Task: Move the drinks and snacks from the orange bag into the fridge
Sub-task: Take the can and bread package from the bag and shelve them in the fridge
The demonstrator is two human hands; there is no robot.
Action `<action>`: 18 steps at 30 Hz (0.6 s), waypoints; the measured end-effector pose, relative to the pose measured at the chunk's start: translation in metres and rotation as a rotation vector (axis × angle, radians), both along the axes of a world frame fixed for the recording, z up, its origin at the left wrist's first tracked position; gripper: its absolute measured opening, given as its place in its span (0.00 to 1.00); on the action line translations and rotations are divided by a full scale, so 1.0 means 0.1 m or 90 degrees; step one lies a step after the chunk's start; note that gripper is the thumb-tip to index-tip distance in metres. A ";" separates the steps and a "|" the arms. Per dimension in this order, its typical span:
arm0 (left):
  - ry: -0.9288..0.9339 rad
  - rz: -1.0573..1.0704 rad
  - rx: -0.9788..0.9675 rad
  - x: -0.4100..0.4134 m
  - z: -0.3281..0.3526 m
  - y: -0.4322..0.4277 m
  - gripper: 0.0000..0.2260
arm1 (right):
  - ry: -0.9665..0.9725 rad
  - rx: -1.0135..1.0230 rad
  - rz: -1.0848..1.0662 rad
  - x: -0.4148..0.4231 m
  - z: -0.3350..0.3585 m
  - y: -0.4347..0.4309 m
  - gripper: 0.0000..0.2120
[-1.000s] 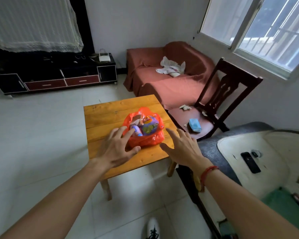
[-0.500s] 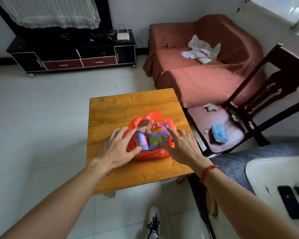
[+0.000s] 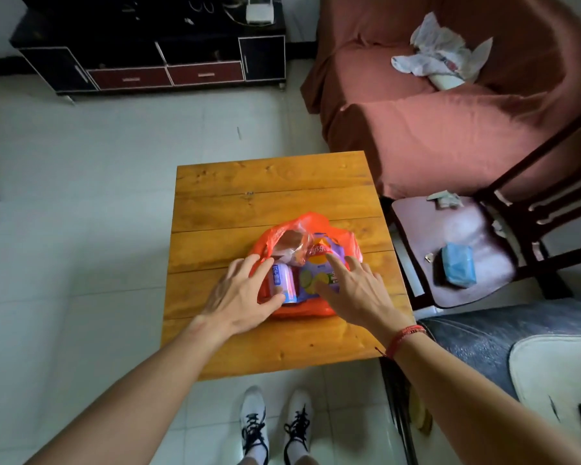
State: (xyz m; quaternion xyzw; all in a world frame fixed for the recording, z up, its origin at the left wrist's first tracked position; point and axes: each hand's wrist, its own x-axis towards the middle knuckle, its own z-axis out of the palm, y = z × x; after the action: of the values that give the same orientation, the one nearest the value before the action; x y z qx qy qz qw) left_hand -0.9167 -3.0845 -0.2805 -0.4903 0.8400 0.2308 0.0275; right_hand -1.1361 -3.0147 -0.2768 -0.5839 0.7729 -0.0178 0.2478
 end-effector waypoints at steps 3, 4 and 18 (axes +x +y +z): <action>0.014 0.006 0.013 -0.05 -0.09 -0.11 0.34 | -0.003 0.002 0.002 -0.02 -0.04 -0.15 0.30; 0.019 0.007 0.020 -0.07 -0.12 -0.13 0.34 | -0.003 0.002 0.001 -0.03 -0.07 -0.20 0.30; 0.146 0.265 0.262 -0.49 -1.07 -0.24 0.31 | -0.267 0.014 -0.247 0.02 -0.65 -0.98 0.20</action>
State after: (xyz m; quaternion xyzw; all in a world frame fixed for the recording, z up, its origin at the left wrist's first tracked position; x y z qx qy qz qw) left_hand -0.9657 -3.1080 -0.3879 -0.6066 0.6551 0.4502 -0.0163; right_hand -1.1336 -3.1131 -0.3414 -0.4063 0.8022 -0.1766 0.4003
